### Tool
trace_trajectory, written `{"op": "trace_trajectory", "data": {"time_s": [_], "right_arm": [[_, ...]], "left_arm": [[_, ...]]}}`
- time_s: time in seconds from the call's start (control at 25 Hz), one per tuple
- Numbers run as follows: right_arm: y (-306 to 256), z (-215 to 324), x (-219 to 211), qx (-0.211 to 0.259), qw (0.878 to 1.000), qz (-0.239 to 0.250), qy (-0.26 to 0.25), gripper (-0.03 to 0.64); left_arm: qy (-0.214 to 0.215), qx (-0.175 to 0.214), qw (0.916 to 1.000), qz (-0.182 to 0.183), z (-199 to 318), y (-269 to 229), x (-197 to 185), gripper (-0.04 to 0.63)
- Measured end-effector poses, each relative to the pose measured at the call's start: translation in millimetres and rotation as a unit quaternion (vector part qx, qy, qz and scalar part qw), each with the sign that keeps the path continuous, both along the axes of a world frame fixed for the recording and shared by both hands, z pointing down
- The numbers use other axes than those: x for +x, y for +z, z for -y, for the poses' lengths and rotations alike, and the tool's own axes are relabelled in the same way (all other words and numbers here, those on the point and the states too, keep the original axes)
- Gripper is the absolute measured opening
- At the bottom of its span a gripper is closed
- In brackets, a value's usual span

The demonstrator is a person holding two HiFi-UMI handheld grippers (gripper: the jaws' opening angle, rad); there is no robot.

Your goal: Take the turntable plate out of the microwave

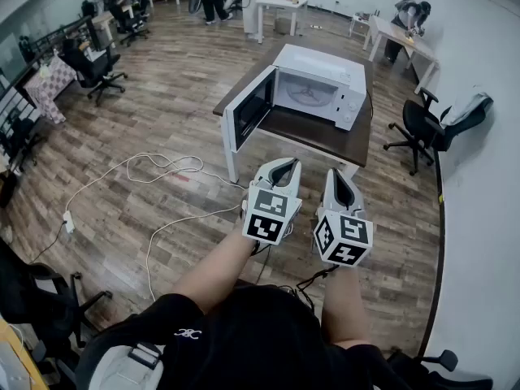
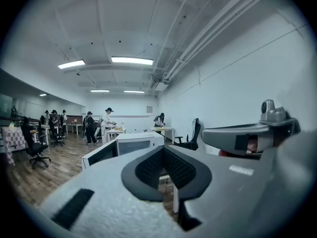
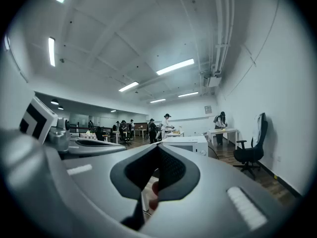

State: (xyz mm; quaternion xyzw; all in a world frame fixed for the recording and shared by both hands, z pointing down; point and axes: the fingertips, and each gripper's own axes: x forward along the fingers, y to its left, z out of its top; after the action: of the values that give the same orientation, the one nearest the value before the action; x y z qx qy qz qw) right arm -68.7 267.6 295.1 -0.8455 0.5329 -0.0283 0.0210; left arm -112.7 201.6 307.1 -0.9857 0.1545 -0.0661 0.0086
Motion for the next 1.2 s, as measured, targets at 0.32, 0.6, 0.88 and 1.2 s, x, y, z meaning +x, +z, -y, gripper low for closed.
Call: {"op": "trace_trajectory", "data": {"time_s": [0.32, 0.6, 0.88, 1.2], "right_arm": [[9, -16, 11, -0.014, 1.000, -0.021, 0.010, 0.005], [11, -27, 10, -0.011, 1.000, -0.021, -0.009, 0.006], [23, -20, 10, -0.004, 0.999, 0.021, -0.028, 0.006], [38, 1, 37, -0.017, 0.999, 0.021, -0.016, 0.005]], "left_arm": [[-0.003, 0.003, 1.0000, 0.006, -18, 6, 14, 0.008], [-0.017, -0.003, 0.9998, 0.012, -27, 12, 18, 0.008], [-0.027, -0.022, 0.9993, 0.016, -18, 22, 15, 0.008], [-0.021, -0.018, 0.9994, 0.020, 4, 35, 42, 0.008]]}}
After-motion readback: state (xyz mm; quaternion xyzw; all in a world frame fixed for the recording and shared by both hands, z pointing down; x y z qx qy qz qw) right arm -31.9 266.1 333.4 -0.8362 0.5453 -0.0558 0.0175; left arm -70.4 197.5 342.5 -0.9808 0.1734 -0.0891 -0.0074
